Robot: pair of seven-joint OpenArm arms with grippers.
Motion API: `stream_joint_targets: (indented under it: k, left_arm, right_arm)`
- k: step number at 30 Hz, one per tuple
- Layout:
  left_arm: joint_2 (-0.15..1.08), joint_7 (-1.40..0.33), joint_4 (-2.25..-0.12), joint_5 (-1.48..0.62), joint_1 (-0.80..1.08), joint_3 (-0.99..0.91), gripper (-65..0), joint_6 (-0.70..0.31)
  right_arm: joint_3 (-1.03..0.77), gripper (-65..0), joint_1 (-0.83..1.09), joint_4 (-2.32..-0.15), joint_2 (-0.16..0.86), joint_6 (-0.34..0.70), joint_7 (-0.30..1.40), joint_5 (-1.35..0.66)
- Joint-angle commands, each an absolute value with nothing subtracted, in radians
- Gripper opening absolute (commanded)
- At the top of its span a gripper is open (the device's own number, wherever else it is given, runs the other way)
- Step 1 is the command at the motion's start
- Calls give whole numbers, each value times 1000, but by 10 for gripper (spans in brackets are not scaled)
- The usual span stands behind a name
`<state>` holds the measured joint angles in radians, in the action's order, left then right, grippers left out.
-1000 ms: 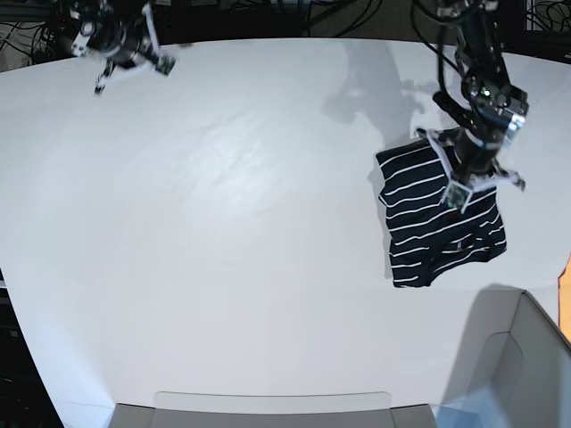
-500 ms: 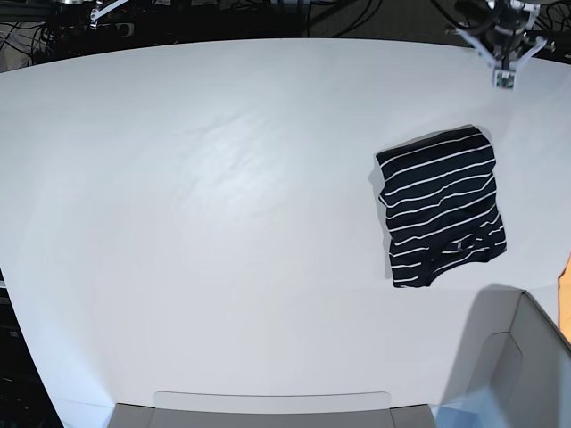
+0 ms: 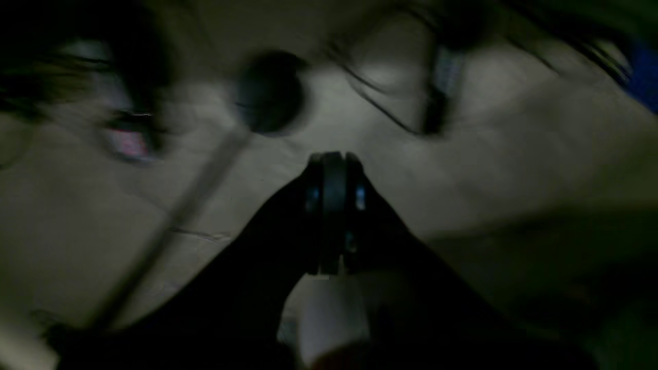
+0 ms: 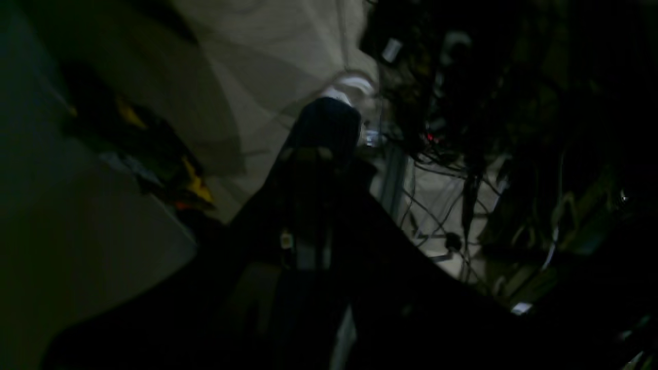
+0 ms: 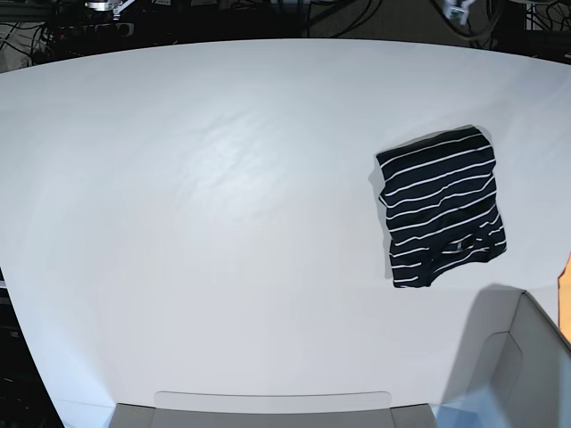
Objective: Fold the T-shirt properly
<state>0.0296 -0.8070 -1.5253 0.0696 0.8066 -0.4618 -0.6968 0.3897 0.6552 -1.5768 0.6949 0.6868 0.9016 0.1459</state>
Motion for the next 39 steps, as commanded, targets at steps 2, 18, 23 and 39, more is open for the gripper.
stream_joint_targets:
  k: [2,18,23,39]
  left_arm:
    - [31,-808,-1463,68,768,-426,-650,-698]
    - [31,-357,-651,67,424,-404,-650,-196]
    - [31,-237,-501,67,364,-404,-650,-196]
    - [-4,-71,-415,65,321,-406,-650,-196]
  right_arm:
    - [464,-650,595,-1524,713,698,888,142]
    - [958,-650,99,-674,493,698,582,142]
    - [1049,-650,84,-650,455,698,484,145]
    - [1098,-650,8,-285,340,698,117,148]
